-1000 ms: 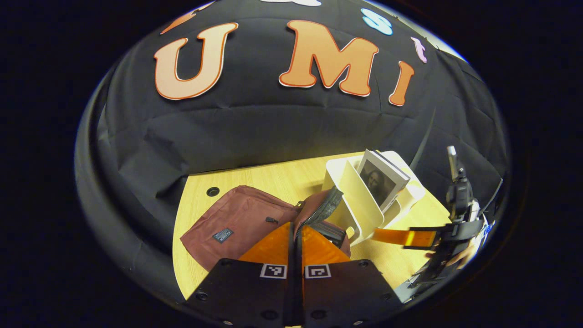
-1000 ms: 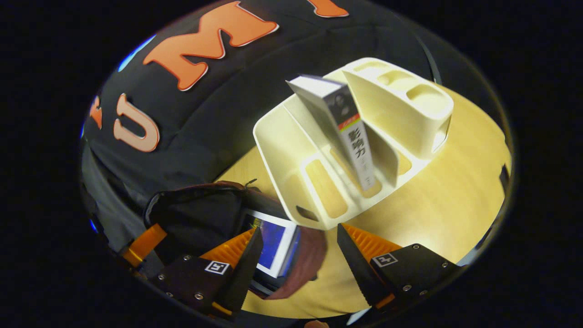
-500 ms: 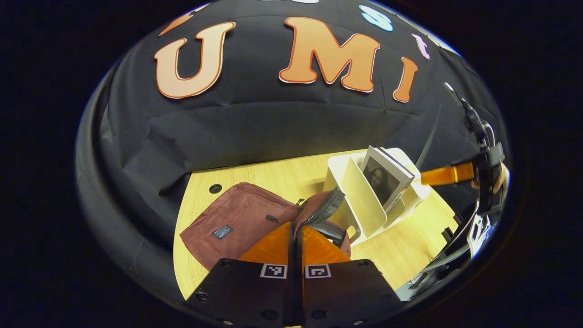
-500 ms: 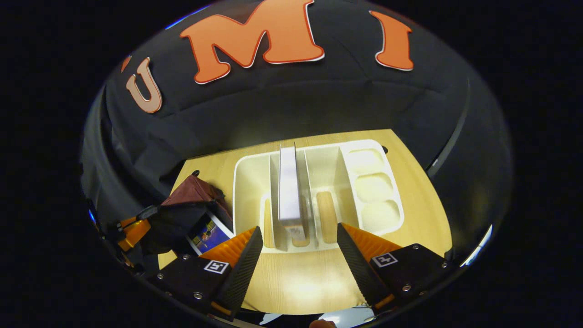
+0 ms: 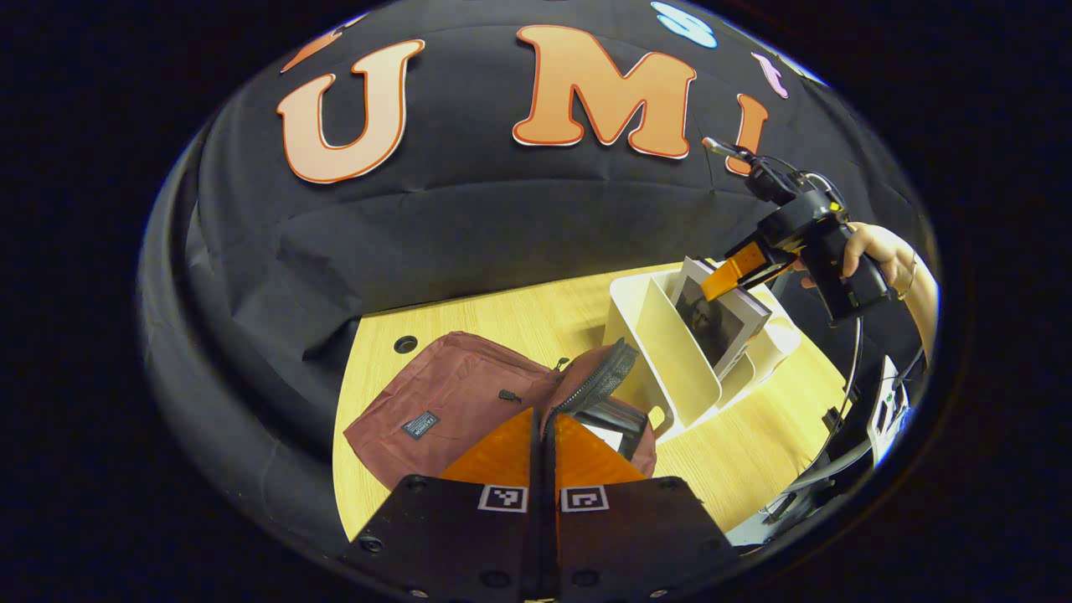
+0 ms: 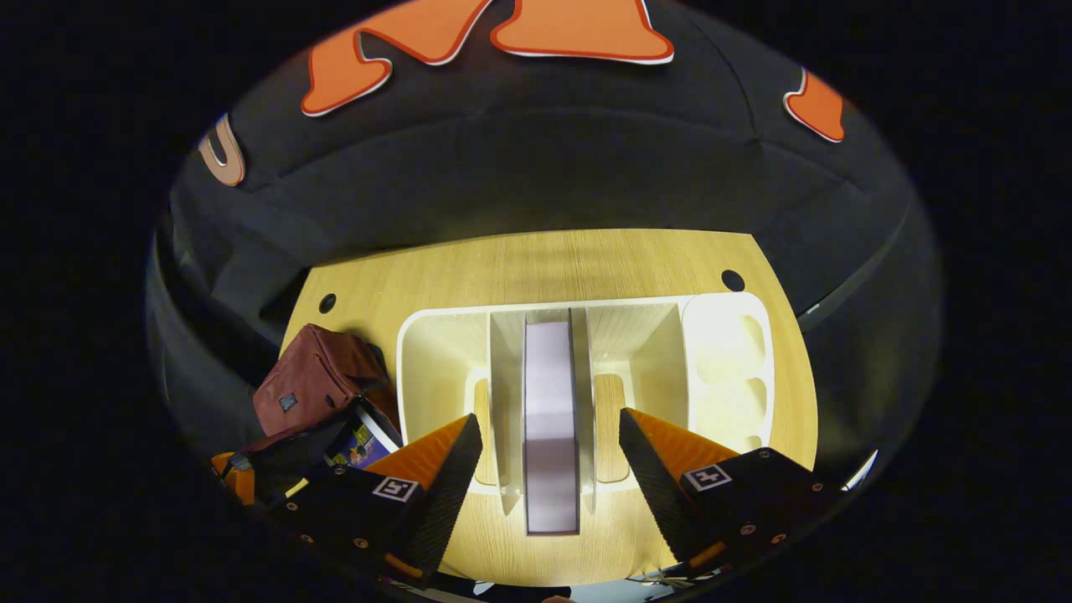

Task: Open the schoolbag, grab two books from the bookshelf and put them into the schoolbag.

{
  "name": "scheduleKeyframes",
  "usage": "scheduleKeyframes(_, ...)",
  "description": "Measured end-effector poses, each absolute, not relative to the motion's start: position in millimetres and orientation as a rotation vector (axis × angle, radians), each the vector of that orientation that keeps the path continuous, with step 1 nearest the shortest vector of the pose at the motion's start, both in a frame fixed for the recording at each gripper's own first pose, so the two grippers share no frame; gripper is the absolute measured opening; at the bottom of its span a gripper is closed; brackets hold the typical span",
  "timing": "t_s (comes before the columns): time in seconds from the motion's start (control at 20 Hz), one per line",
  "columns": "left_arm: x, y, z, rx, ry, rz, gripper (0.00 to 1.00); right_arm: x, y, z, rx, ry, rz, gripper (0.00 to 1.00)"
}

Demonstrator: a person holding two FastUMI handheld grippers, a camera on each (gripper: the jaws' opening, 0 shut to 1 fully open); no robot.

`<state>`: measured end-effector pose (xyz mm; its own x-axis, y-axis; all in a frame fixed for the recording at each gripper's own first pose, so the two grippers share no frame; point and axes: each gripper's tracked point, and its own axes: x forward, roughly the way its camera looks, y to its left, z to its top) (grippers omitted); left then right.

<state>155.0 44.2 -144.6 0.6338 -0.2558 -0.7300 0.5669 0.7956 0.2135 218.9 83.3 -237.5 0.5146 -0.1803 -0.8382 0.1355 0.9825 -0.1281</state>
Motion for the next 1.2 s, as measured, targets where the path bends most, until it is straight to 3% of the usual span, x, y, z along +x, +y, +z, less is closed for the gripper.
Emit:
scheduleKeyframes(0.15, 155.7, 46.7, -144.9, 0.453, 0.749, -0.482, 0.01, 224.7, 85.0, -255.6, -0.025, 1.059, -0.196, 0.98)
scheduleKeyframes(0.2, 155.7, 48.0, -144.5, 0.451, 0.751, -0.477, 0.01, 227.7, 84.4, -258.8, -0.018, 1.061, -0.204, 0.88)
scheduleKeyframes(0.3, 155.5, 48.8, -145.6, 0.444, 0.754, -0.471, 0.01, 230.9, 77.8, -258.9, -0.01, 1.057, -0.236, 0.52)
scheduleKeyframes(0.4, 154.8, 49.1, -145.6, 0.439, 0.757, -0.473, 0.01, 230.9, 79.8, -258.4, 0.008, 1.059, -0.251, 0.37)
scheduleKeyframes(0.65, 155.3, 49.4, -144.6, 0.442, 0.756, -0.474, 0.01, 227.4, 81.6, -223.3, 0.005, 1.001, -0.232, 0.34)
scheduleKeyframes(0.7, 155.4, 49.7, -145.0, 0.441, 0.756, -0.473, 0.01, 226.3, 82.3, -209.5, -0.013, 0.976, -0.223, 0.45)
scheduleKeyframes(0.75, 155.6, 49.4, -145.1, 0.441, 0.76, -0.468, 0.01, 226.1, 83.6, -192.7, -0.028, 0.942, -0.212, 0.34)
scheduleKeyframes(1.2, 151.5, 40.5, -146.2, 0.455, 0.752, -0.497, 0.01, 182.6, 117.1, -29.7, -0.08, 0.686, -0.144, 0.33)
